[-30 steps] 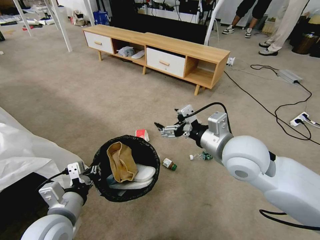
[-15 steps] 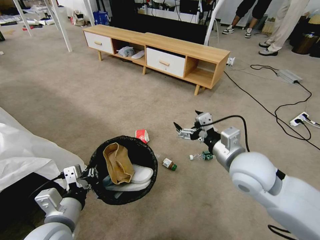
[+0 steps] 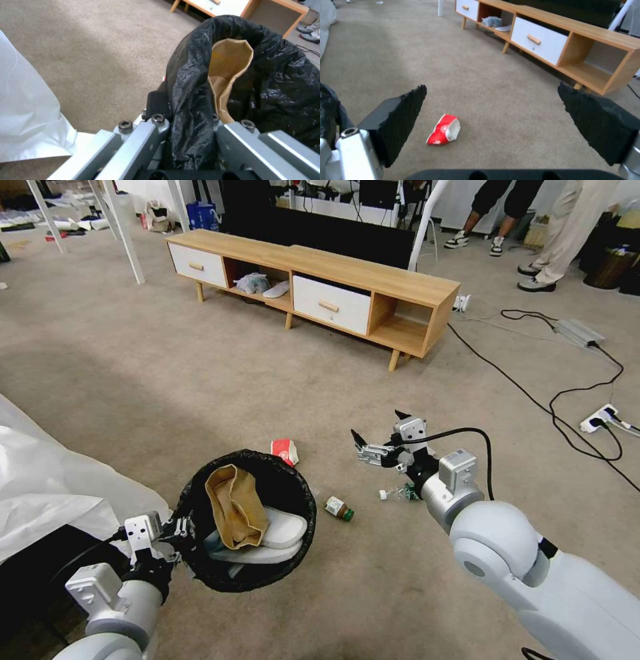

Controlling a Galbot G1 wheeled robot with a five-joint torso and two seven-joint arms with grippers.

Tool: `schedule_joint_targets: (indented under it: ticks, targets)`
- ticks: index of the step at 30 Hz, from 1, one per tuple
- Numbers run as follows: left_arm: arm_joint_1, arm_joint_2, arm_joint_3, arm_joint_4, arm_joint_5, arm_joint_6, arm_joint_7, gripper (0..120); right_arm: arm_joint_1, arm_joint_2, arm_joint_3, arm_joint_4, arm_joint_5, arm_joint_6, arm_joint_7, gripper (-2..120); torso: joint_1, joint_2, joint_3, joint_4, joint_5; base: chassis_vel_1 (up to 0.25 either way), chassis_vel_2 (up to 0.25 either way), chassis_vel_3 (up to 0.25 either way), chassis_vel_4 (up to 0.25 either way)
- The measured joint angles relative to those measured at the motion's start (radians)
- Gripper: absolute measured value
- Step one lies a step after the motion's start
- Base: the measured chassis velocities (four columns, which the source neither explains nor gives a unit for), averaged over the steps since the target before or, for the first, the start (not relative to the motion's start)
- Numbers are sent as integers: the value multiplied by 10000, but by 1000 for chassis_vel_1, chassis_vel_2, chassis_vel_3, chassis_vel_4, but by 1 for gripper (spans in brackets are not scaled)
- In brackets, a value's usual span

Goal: Pick up the trash bin and place the garbage on the floor into it.

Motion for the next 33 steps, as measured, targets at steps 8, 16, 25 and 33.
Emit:
schedule_joint_targets:
  ticks: [8,16,25,33]
  targets:
    - [21,-72,4,-3,34,-4,-21,0,-129,-37,98,63,12,1,-10,100,0,0,0,0,0,0,0,0,0]
    - [17,-79,34,58,-37,9,-77,0,-331,12,82,61,-189,5,-104,100,0,0,0,0,1,0,0,0,0]
    - [-9,-77,88,83,-242,118,-129,0,-404,3,80,63,-231,5,-155,100,0,0,0,0,1,0,0,0,0]
    - [-45,-30,78,96,-118,91,-86,0,-455,5,79,66,-244,4,-157,100,0,0,0,2,0,16,14,20,24]
